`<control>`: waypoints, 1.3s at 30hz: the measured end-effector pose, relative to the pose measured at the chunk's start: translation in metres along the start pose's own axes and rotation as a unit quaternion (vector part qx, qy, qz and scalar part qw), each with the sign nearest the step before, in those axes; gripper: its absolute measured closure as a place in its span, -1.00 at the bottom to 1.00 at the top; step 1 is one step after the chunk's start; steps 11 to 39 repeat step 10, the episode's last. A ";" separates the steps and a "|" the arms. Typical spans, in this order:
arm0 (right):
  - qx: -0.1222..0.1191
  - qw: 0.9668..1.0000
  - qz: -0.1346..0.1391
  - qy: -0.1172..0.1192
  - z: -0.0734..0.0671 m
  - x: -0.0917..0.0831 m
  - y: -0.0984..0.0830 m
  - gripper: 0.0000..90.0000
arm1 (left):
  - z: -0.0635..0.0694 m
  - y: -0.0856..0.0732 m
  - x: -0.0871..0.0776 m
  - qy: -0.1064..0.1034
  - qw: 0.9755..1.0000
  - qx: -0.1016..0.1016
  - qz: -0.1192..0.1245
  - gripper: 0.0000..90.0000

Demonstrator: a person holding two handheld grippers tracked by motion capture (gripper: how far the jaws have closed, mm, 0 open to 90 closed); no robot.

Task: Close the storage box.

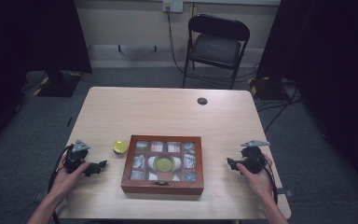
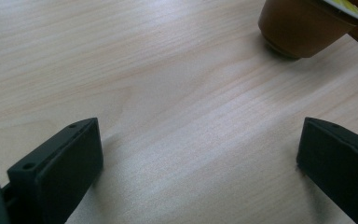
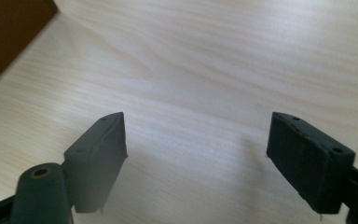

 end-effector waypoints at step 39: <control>0.020 0.999 0.036 -0.018 -0.001 0.013 -0.014 -0.90 | 0.003 -0.001 0.000 0.018 1.000 -0.016 0.006 -1.00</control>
Point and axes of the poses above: each handheld gripper's, and its own axes: x roughly forward along the jaws, y roughly out of its top, z roughly to its right, the point moved 3 cm from there along x, roughly forward along the jaws, and after that the axes turned 13 degrees about -y, right-handed, at the moved point
